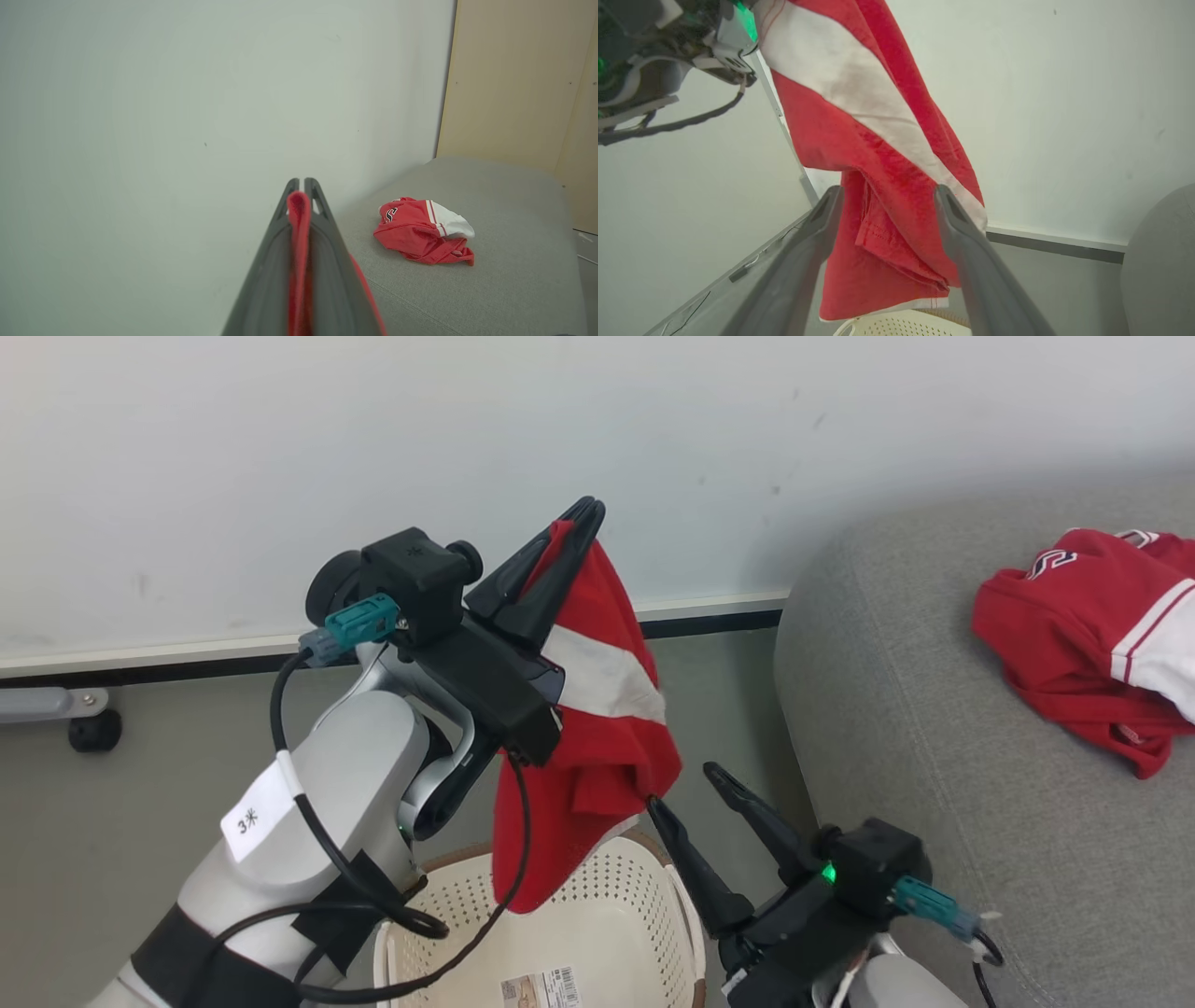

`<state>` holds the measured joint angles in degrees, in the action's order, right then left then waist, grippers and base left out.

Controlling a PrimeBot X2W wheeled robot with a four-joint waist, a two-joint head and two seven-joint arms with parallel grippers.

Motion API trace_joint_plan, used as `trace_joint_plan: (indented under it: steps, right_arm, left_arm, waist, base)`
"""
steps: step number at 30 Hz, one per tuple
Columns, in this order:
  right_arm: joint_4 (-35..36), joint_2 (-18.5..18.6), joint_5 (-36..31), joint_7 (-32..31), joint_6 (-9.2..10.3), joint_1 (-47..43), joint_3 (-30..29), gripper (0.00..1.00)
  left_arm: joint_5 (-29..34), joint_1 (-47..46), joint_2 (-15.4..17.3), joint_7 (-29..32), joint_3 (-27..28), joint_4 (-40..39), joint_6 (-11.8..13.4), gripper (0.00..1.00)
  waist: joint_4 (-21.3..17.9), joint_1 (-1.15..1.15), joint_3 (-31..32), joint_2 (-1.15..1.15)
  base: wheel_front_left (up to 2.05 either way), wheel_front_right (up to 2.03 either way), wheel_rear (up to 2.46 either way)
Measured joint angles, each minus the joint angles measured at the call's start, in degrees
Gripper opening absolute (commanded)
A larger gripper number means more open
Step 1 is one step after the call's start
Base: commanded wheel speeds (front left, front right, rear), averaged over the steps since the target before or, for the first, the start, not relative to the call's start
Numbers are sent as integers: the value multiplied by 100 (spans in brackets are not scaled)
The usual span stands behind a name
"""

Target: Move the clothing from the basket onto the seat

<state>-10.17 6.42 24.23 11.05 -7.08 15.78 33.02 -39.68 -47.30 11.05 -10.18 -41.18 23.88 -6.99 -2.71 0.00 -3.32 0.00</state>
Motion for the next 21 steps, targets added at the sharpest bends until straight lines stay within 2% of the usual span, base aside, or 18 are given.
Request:
trace_joint_plan:
  steps: [11,20,21]
  right_arm:
    - [-1324,-98,-489,-240,0,912,191,100]
    - [-2474,-170,-550,-230,7,1568,133,100]
    - [-2558,-176,-534,-209,2,1599,156,78]
  left_arm:
    - [1,-101,-237,104,-164,-136,0,0]
    - [1,-95,-508,203,-528,-211,-5,0]
    - [1,-92,-508,211,-548,-212,-7,0]
  waist:
    - [277,0,-6,0]
    - [636,1,30,0]
    - [677,1,37,0]
  base:
    - [0,0,0]
    - [0,0,0]
    - [0,0,0]
